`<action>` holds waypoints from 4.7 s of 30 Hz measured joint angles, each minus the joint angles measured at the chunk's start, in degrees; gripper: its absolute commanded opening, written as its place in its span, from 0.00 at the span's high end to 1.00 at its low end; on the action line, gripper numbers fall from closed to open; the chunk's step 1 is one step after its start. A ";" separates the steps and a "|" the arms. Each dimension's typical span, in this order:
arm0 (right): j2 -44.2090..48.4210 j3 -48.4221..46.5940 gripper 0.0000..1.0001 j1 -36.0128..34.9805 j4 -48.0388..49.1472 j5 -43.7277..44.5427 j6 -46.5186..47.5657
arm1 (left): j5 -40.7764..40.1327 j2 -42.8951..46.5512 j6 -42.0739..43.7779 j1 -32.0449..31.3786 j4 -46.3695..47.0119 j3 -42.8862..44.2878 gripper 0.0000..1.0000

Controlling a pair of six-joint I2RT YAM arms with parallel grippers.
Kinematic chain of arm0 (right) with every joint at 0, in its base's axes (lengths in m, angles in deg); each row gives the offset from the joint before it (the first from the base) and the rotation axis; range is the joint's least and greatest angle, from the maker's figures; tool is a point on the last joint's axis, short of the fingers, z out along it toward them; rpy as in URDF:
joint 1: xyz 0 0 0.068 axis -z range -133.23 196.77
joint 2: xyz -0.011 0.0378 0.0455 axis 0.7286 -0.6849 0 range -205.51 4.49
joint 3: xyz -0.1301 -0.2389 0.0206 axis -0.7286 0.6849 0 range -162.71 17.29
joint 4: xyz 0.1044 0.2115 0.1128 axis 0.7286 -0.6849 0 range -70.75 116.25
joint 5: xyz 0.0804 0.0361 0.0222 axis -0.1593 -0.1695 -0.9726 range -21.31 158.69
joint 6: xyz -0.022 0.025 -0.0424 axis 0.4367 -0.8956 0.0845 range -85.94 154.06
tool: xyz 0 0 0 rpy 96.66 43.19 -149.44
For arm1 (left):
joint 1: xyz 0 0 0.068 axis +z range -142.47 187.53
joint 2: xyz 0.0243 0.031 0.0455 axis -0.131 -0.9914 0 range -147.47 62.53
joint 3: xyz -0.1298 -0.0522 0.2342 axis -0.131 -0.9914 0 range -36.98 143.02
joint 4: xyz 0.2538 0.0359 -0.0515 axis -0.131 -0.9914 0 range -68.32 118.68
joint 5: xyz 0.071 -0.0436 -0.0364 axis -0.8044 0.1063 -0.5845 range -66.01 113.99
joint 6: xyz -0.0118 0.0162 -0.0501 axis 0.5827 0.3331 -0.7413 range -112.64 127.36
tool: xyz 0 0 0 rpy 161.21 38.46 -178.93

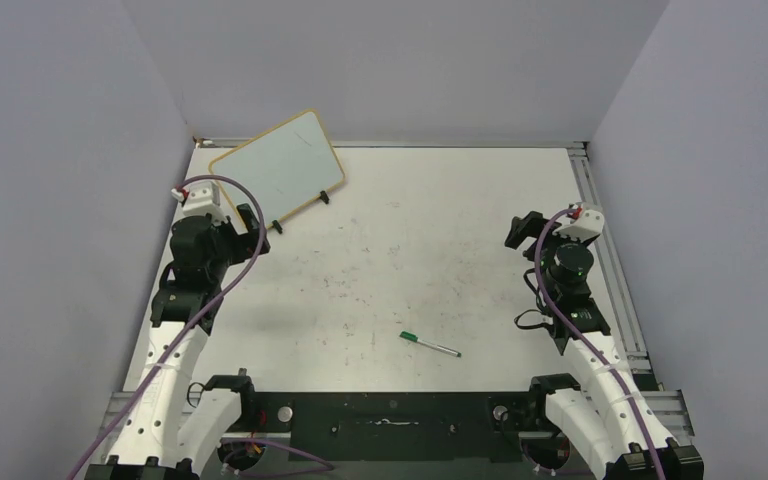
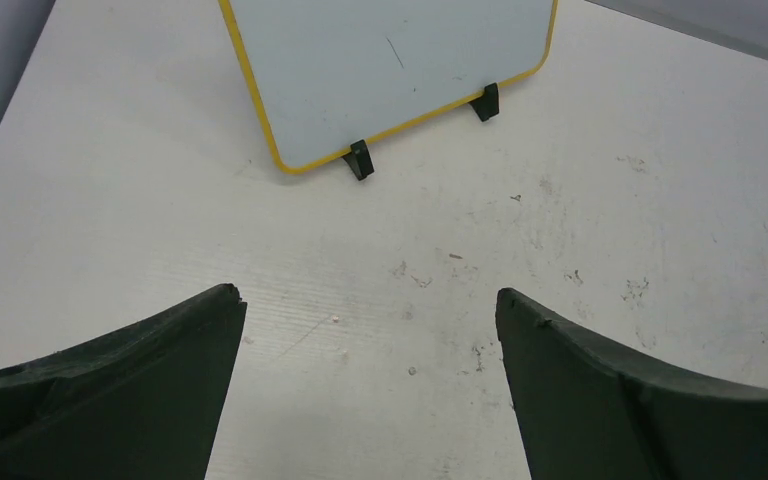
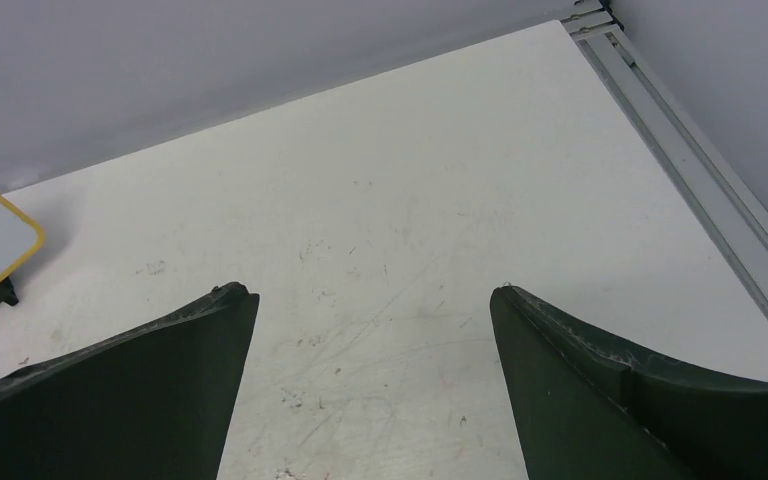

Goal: Write a sentence on the whiteboard
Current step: Move the whiteboard to the center of the board.

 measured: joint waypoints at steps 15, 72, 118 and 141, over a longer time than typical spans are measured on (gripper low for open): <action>-0.11 -2.03 0.10 0.00 -0.98 -0.17 -2.34 | -1.86 -2.25 -5.53 -0.07 -0.24 0.35 0.04; -0.39 -2.03 0.09 0.00 0.48 -11.02 -3.48 | -26.56 -60.41 -24.59 -9.38 20.06 13.84 0.64; -1.25 -2.03 0.10 0.00 0.46 -11.61 -3.17 | -26.64 -52.85 -21.55 -14.75 24.48 2.69 1.00; -2.80 -2.05 0.10 0.00 -0.15 -11.63 -2.29 | -22.88 -41.20 -16.46 -26.29 35.69 -13.92 1.00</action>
